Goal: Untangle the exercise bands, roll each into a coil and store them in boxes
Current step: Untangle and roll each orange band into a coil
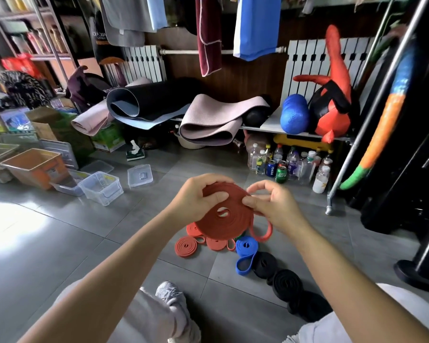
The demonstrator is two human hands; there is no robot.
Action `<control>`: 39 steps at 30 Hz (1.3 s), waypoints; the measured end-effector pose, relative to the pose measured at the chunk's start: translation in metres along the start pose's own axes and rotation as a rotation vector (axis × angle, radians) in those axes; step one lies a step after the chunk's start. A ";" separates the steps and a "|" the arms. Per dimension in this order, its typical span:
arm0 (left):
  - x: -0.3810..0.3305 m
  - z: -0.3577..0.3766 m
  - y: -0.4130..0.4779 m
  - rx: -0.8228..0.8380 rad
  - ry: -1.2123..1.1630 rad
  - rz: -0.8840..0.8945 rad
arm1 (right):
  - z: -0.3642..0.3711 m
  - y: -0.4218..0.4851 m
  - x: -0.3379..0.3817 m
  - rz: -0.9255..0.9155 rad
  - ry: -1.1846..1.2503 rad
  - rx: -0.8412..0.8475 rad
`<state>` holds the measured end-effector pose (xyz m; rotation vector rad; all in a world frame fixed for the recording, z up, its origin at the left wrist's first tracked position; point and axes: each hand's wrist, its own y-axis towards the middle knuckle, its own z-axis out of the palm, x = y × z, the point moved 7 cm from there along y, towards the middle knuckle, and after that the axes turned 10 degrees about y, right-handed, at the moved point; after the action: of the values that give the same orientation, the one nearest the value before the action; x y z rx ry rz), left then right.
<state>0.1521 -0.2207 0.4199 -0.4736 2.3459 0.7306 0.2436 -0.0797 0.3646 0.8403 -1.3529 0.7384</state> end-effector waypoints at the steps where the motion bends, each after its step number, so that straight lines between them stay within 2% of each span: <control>1: 0.004 -0.006 0.001 -0.052 -0.031 -0.023 | 0.000 0.001 -0.002 -0.010 0.001 -0.013; 5: 0.027 -0.028 0.010 -0.238 -0.144 -0.131 | 0.008 0.009 0.000 -0.103 -0.063 -0.034; 8: 0.045 -0.035 0.020 -0.337 -0.199 -0.189 | 0.025 0.031 0.006 -0.167 -0.332 0.056; 10: 0.062 -0.036 0.027 -0.385 -0.233 -0.232 | 0.030 0.053 0.005 -0.135 -0.415 0.077; 15: 0.116 -0.034 0.053 -0.406 -0.315 -0.329 | 0.033 0.114 -0.028 0.076 -0.180 0.068; 20: 0.193 -0.021 0.078 -0.356 -0.374 -0.443 | 0.054 0.176 -0.083 0.174 -0.138 0.069; 23: 0.264 0.003 0.077 -0.305 -0.415 -0.604 | 0.075 0.208 -0.143 0.260 -0.109 0.088; 27: 0.375 0.052 0.052 -0.290 -0.458 -0.928 | 0.102 0.230 -0.257 0.430 -0.079 0.130; 31: 0.470 0.114 -0.001 -0.287 -0.347 -1.223 | 0.121 0.228 -0.384 0.650 -0.093 0.189; 36: 0.537 0.185 -0.088 -0.252 -0.325 -1.505 | 0.138 0.199 -0.500 0.827 -0.164 0.259; 39: 0.562 0.207 -0.108 -0.247 -0.337 -1.553 | 0.141 0.195 -0.544 0.877 -0.224 0.264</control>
<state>-0.1138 -0.2616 -0.1254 -1.7618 0.9909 0.2370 -0.0428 -0.0860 -0.1565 0.5085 -1.8688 1.5596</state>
